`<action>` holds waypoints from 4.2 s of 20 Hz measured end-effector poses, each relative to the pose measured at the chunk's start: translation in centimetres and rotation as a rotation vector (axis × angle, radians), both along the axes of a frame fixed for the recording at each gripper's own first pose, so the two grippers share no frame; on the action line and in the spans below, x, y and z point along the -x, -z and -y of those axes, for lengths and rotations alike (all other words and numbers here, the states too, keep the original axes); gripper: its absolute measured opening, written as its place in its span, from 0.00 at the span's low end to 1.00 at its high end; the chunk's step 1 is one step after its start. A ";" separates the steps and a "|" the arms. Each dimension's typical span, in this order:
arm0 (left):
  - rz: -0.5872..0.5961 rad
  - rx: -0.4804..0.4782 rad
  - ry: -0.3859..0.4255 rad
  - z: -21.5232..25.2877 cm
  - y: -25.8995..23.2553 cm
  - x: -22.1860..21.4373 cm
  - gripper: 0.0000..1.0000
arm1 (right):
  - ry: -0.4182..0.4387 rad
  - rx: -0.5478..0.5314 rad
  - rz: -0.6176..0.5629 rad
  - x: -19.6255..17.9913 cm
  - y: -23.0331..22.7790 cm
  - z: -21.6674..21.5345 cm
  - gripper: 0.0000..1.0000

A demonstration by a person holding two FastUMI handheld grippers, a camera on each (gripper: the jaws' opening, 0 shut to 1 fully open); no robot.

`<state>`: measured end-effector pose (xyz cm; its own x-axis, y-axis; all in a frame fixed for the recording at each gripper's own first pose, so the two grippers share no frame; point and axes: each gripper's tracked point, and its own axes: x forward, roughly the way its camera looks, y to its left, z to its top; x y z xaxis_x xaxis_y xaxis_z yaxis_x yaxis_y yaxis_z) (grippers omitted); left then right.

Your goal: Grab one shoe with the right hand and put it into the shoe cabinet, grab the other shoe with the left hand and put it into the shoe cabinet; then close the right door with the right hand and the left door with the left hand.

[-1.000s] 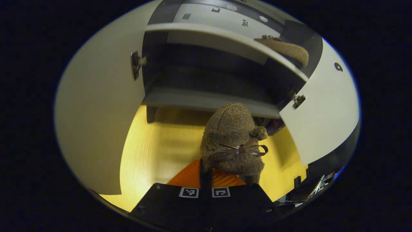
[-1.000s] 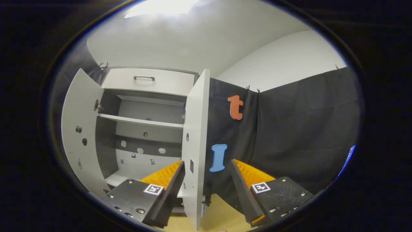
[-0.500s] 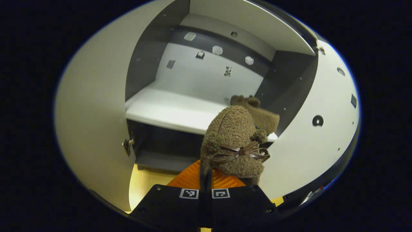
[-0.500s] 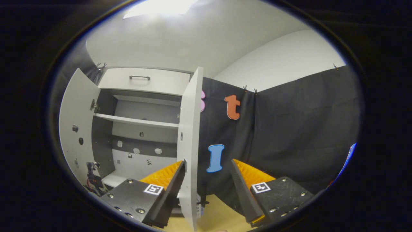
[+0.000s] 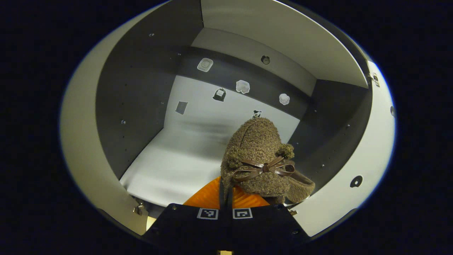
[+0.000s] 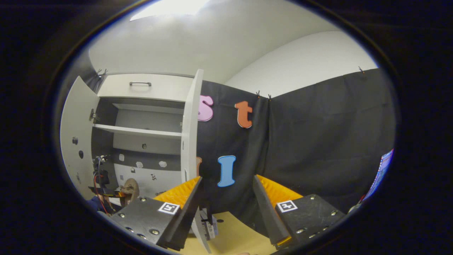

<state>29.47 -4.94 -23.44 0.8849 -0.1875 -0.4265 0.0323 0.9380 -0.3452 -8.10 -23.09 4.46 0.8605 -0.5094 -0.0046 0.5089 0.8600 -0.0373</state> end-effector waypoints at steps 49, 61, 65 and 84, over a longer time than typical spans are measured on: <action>0.219 -0.205 0.155 1.6 -13.8 6.1 0.60 | 0.019 -0.073 -0.096 -0.8 4.6 3.5 0.85; 0.420 -0.218 0.077 -1.6 -25.5 20.8 0.96 | -0.087 -0.087 -0.140 -4.1 7.1 2.4 0.98; 0.428 -0.212 0.049 -2.4 -26.2 24.1 0.96 | -0.141 -0.127 -0.163 -5.3 8.9 1.4 0.98; 0.405 -0.240 -0.034 -4.3 -27.1 29.0 0.96 | -0.457 -0.156 -0.189 -8.3 9.7 -6.8 0.96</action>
<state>0.47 -0.63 3.63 0.9929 -0.0932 -0.0735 0.0870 0.9927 -0.0841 0.16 -16.28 -5.24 0.9717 -0.0631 -0.2275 0.0772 0.9956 0.0537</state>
